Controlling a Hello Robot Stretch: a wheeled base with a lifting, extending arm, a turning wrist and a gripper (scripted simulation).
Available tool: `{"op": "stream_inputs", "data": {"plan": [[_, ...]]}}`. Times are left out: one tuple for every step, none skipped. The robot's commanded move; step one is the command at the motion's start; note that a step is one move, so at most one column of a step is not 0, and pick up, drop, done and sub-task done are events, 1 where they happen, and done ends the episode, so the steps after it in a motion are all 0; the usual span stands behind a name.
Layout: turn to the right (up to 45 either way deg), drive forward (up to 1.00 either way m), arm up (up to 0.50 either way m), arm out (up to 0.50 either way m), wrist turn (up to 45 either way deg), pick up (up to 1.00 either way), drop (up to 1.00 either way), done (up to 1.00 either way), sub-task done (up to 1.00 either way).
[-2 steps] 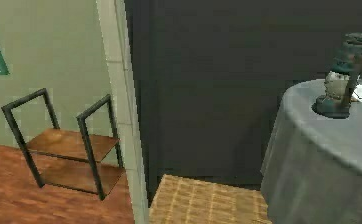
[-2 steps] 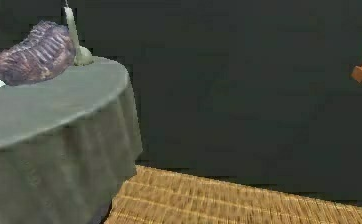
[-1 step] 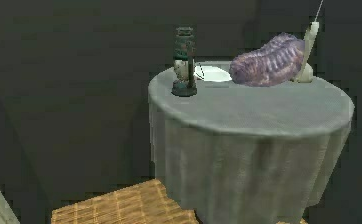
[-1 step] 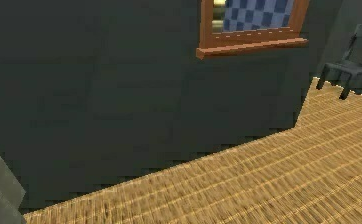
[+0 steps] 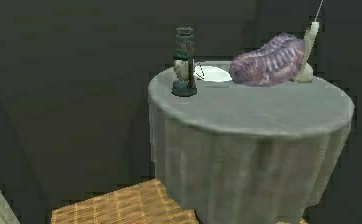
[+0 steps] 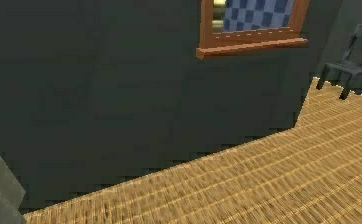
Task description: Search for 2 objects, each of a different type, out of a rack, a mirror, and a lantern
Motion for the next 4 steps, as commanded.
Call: {"op": "stream_inputs", "data": {"plan": [[-45.0,0.00,0.00,0.00,0.0,0.00,0.00,0.00,0.00],[-12.0,0.00,0.00,0.00,0.0,0.00,0.00,0.00,0.00],[0.0,0.30,0.00,0.00,0.0,0.00,0.00,0.00,0.00],[-15.0,0.00,0.00,0.00,0.0,0.00,0.00,0.00,0.00]]}}
